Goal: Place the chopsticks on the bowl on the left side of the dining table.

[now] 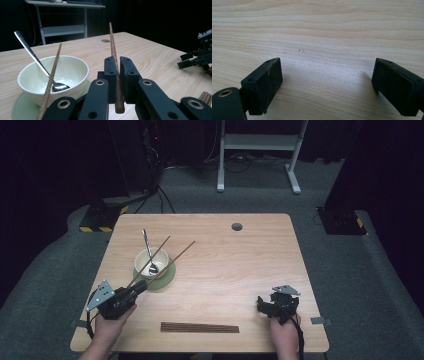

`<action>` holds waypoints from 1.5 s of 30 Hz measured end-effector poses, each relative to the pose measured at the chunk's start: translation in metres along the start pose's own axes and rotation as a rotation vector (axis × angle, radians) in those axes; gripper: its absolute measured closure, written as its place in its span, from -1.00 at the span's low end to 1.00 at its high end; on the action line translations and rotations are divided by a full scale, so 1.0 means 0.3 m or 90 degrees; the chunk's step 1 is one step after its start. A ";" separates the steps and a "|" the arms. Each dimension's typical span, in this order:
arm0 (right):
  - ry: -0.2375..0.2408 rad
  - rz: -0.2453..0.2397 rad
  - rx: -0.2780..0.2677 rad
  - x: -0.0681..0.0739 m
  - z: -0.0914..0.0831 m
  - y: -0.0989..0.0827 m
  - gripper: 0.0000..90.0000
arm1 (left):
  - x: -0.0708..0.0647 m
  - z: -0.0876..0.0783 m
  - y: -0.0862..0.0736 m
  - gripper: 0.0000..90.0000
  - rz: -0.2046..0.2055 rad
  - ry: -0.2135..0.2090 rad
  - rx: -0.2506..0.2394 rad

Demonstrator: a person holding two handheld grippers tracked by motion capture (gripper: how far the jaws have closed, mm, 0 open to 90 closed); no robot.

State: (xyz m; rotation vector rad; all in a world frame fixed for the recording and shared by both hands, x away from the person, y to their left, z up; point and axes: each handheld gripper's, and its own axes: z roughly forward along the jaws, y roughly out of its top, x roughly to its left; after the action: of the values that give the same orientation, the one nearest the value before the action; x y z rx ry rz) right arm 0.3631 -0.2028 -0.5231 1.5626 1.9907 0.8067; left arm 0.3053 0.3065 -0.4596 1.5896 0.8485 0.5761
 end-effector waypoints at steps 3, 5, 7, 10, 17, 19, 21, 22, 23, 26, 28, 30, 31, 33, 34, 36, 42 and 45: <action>0.000 0.000 0.000 0.000 0.000 0.000 -0.79 | 0.008 -0.005 0.001 0.86 -0.001 0.006 -0.003; 0.000 0.000 0.000 0.000 0.000 0.000 -0.79 | 0.012 -0.008 0.001 0.86 -0.004 0.011 -0.005; 0.000 0.000 0.000 0.000 0.000 0.000 -0.79 | 0.017 -0.010 0.000 0.86 -0.004 0.016 -0.005; 0.000 0.000 0.000 0.000 0.000 0.000 -0.79 | 0.026 -0.012 -0.003 0.86 -0.008 0.026 -0.004; 0.000 0.000 0.000 0.000 0.000 0.000 -0.79 | 0.048 -0.005 -0.013 0.86 -0.016 0.058 0.011; 0.000 0.000 0.000 0.000 0.000 0.000 -0.79 | 0.055 -0.001 -0.016 0.87 -0.016 0.068 0.017; 0.000 0.000 0.000 0.000 0.000 0.000 -0.79 | 0.064 0.003 -0.020 0.87 -0.018 0.079 0.022; 0.000 0.000 0.000 0.000 0.000 0.000 -0.79 | 0.068 0.005 -0.022 0.87 -0.019 0.083 0.025; 0.000 0.000 0.000 0.000 0.000 0.000 -0.79 | 0.071 0.006 -0.023 0.87 -0.020 0.086 0.026; 0.000 0.000 0.000 0.000 0.000 0.000 -0.79 | 0.082 0.011 -0.028 0.86 -0.019 0.098 0.031; 0.000 0.000 0.000 0.000 0.000 0.000 -0.79 | 0.090 0.015 -0.032 0.87 -0.022 0.105 0.034; 0.000 0.000 0.000 0.000 0.000 0.000 -0.79 | 0.098 0.019 -0.036 0.86 -0.025 0.112 0.038; 0.000 0.000 0.000 0.000 0.000 0.000 -0.79 | 0.101 0.022 -0.038 0.87 -0.028 0.116 0.038; 0.000 0.000 0.000 0.000 0.000 0.000 -0.79 | 0.107 0.026 -0.041 0.87 -0.030 0.122 0.042; 0.000 0.000 0.000 0.000 0.000 0.000 -0.79 | 0.109 0.029 -0.042 0.86 -0.030 0.124 0.044; 0.000 0.000 0.000 0.000 0.000 0.000 -0.79 | 0.113 0.032 -0.045 0.87 -0.030 0.129 0.048; 0.000 0.000 0.000 0.000 0.000 0.000 -0.79 | 0.123 0.043 -0.056 0.87 -0.032 0.145 0.064; 0.000 0.000 0.000 0.000 0.000 0.000 -0.79 | 0.125 0.044 -0.058 0.87 -0.034 0.152 0.068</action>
State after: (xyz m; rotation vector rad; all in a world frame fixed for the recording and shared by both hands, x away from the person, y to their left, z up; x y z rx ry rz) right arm 0.3631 -0.2028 -0.5231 1.5621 1.9907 0.8063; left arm 0.3346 0.3286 -0.4826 1.6096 1.1135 0.7020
